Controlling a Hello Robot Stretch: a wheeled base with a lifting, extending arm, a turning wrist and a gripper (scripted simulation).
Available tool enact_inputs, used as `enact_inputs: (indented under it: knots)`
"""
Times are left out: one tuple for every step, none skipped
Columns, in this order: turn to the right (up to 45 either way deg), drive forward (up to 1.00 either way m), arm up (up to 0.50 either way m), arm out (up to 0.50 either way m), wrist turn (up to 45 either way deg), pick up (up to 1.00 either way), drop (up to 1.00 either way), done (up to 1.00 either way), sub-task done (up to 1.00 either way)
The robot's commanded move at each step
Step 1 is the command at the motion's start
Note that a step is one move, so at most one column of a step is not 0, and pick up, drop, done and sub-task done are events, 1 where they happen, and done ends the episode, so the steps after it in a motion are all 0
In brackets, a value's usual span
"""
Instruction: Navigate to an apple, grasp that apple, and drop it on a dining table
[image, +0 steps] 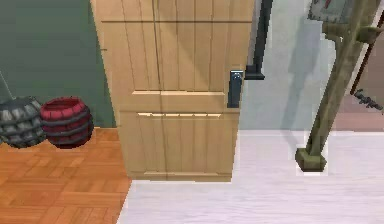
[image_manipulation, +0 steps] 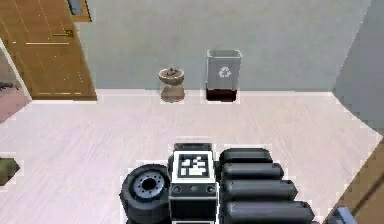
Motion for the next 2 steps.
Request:
enact_inputs:
  knots:
    - [0.0,0.30,0.00,0.00,0.0,0.00,0.00,0.00,0.00]
    - [-39.0,0.00,0.00,0.00,0.0,0.00,0.00,0.00,0.00]
